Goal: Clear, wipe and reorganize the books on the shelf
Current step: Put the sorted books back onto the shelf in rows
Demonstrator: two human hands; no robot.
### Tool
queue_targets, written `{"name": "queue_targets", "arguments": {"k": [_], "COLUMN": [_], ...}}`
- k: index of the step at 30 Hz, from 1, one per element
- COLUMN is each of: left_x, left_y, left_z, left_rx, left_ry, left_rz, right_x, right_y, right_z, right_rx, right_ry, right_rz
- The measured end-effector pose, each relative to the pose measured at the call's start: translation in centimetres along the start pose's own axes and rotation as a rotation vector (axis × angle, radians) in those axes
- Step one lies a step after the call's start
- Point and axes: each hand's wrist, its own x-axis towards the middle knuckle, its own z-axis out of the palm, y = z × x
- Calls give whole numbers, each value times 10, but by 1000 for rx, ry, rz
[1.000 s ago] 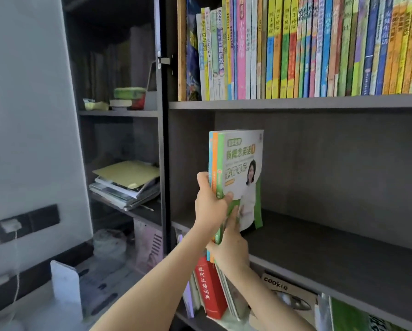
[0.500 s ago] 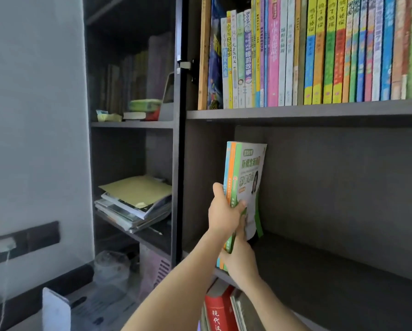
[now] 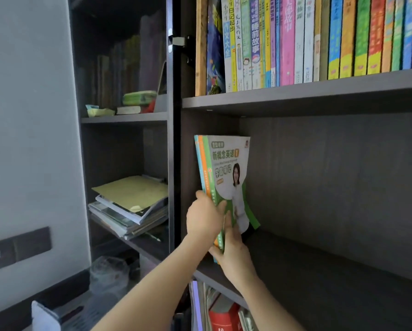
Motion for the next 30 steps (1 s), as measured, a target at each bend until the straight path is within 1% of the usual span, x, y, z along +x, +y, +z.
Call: {"name": "queue_targets", "arguments": {"k": [1,2,4,7,9,11,15,19,21,23,27,30], "left_x": [-5,-10,-16,-16,-13,-11,-15,-21,-23,-23,-25,-25], "left_y": [-4,-8,-14,-19,-21,-23,-17,-8,-6,-3,-5,-14], "left_z": [-2,-2,-1,-4,-8,-9,-9,-6,-4,-3,4,8], "left_rx": [97,131,87,4,22,41,13,-58,-83,-111,-166,-143], "left_ry": [-42,-84,-135,-112,-68,-55,-44,-16,-11,0,3,22], "left_rz": [15,19,9,-2,-6,-6,-68,-107,-123,-139,-159,-127], "right_x": [1,1,2,-2,-6,-7,-8,-9,-9,-10,-12,-12], "right_y": [-1,-1,-1,1,0,0,-2,-1,0,0,-1,-1], "right_z": [0,0,0,-1,-1,0,-4,-7,-7,-8,-8,-6], "right_rx": [-13,-23,-28,-4,-33,-71,16,96,127,112,75,55], "right_ry": [-12,-32,-62,-119,-189,-201,-140,16,65,85,239,215], "right_rz": [1,15,35,6,-39,-75,-80,-31,-7,-15,-26,-47]}}
